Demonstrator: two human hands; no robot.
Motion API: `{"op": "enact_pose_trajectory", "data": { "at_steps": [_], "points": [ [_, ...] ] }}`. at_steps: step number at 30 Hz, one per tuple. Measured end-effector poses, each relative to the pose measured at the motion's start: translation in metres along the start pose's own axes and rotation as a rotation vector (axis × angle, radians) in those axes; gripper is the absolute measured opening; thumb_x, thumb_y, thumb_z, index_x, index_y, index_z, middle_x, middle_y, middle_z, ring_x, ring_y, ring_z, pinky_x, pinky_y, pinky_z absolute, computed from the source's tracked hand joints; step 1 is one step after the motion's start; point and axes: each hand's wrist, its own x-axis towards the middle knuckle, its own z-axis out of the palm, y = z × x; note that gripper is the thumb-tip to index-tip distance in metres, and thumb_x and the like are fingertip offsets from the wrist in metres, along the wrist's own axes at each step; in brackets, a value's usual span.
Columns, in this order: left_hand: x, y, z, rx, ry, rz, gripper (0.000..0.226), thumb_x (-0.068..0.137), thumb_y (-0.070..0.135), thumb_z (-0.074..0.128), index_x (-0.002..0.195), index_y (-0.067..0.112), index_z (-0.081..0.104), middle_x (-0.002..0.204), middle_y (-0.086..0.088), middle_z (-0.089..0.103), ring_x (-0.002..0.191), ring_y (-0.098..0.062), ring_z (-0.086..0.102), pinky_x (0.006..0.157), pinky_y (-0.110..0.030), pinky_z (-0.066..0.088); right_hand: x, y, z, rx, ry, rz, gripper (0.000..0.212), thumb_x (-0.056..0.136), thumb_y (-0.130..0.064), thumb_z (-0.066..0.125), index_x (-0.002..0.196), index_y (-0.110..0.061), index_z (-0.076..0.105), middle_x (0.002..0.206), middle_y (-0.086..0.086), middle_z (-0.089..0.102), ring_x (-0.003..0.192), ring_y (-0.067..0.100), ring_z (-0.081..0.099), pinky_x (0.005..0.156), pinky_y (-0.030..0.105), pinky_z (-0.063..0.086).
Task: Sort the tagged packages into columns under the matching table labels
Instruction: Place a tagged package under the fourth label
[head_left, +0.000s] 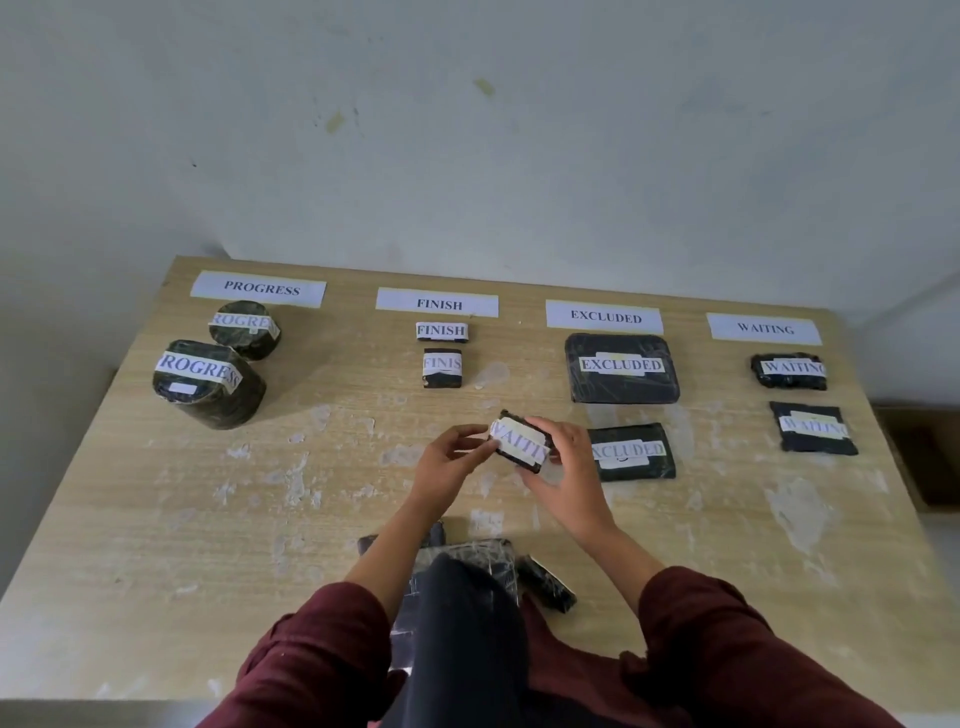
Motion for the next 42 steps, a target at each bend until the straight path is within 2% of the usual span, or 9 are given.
{"op": "enact_pose_trajectory", "data": {
  "at_steps": [6,11,20,23,26,30,34,36,42],
  "points": [
    [0.001,0.006,0.021,0.050,-0.046,0.064,0.043,0.083,0.030,0.070,0.123,0.024,0.056,0.098,-0.009,0.070,0.088,-0.018,0.068,0.079,-0.028,0.052,-0.004,0.002,-0.024,0.426,0.052,0.334,0.059,0.073,-0.010,0.082,0.121,-0.027,0.052,0.122,-0.006,0.059,0.104,0.011,0.065,0.084,0.023,0.054],
    [0.007,0.014,0.061,0.244,-0.201,0.158,0.072,0.073,0.027,0.080,0.136,0.036,0.046,0.112,0.004,0.063,0.099,-0.013,0.062,0.082,-0.025,0.052,-0.020,0.022,-0.066,0.581,0.053,0.359,0.057,0.082,0.000,0.072,0.132,-0.017,0.052,0.125,0.001,0.058,0.104,0.007,0.066,0.081,0.023,0.055],
    [0.011,0.005,0.181,0.600,-0.394,0.343,0.059,0.062,0.028,0.088,0.114,0.018,0.063,0.112,0.000,0.059,0.093,-0.010,0.057,0.071,-0.003,0.043,-0.078,0.097,-0.150,0.645,0.160,0.574,0.045,0.087,-0.016,0.071,0.129,-0.028,0.057,0.121,-0.003,0.067,0.113,0.012,0.063,0.080,0.017,0.052],
    [0.009,-0.007,0.228,0.623,-0.410,0.334,0.056,0.065,0.027,0.086,0.115,0.016,0.062,0.106,0.000,0.058,0.087,-0.009,0.057,0.070,-0.008,0.046,-0.103,0.138,-0.170,0.421,0.376,0.646,0.028,0.091,-0.016,0.064,0.117,-0.028,0.063,0.121,-0.004,0.066,0.115,0.017,0.060,0.083,0.014,0.046],
    [0.007,-0.013,0.275,0.622,-0.388,0.311,0.055,0.068,0.025,0.084,0.116,0.016,0.060,0.108,0.000,0.057,0.086,-0.009,0.056,0.068,-0.008,0.045,-0.131,0.180,-0.188,0.031,0.514,0.660,0.040,0.091,-0.012,0.058,0.129,-0.024,0.057,0.137,0.000,0.054,0.128,0.019,0.046,0.105,0.032,0.039],
    [0.012,-0.021,0.337,0.615,-0.367,0.292,0.056,0.069,0.022,0.083,0.118,0.014,0.058,0.114,-0.004,0.054,0.089,-0.012,0.057,0.070,-0.006,0.045,-0.152,0.222,-0.205,-0.280,0.434,0.692,0.065,0.092,-0.039,0.054,0.150,-0.020,0.031,0.159,0.014,0.021,0.146,0.029,0.019,0.117,0.042,0.017],
    [0.020,-0.024,0.392,0.614,-0.371,0.270,0.058,0.069,0.020,0.083,0.120,0.010,0.056,0.118,-0.006,0.053,0.096,-0.018,0.059,0.080,-0.017,0.051,-0.163,0.256,-0.203,-0.465,0.352,0.724,0.082,0.089,-0.072,0.015,0.154,-0.023,0.019,0.161,0.011,0.018,0.148,0.027,0.018,0.117,0.051,0.017],
    [0.024,-0.025,0.416,0.605,-0.371,0.267,0.058,0.069,0.018,0.083,0.120,0.009,0.056,0.119,-0.007,0.053,0.094,-0.016,0.058,0.081,-0.019,0.051,-0.167,0.264,-0.198,-0.512,0.307,0.745,0.078,0.090,-0.070,0.010,0.155,-0.025,0.014,0.161,0.009,0.017,0.148,0.024,0.015,0.116,0.054,0.018],
    [0.037,-0.026,0.473,0.626,-0.400,0.272,0.062,0.067,0.014,0.083,0.122,0.006,0.055,0.121,-0.012,0.051,0.105,-0.025,0.056,0.093,-0.034,0.051,-0.170,0.266,-0.195,-0.598,0.287,0.753,0.073,0.093,-0.059,0.031,0.154,-0.018,0.022,0.159,0.011,0.026,0.147,0.026,0.023,0.116,0.054,0.021]
  ]
}}
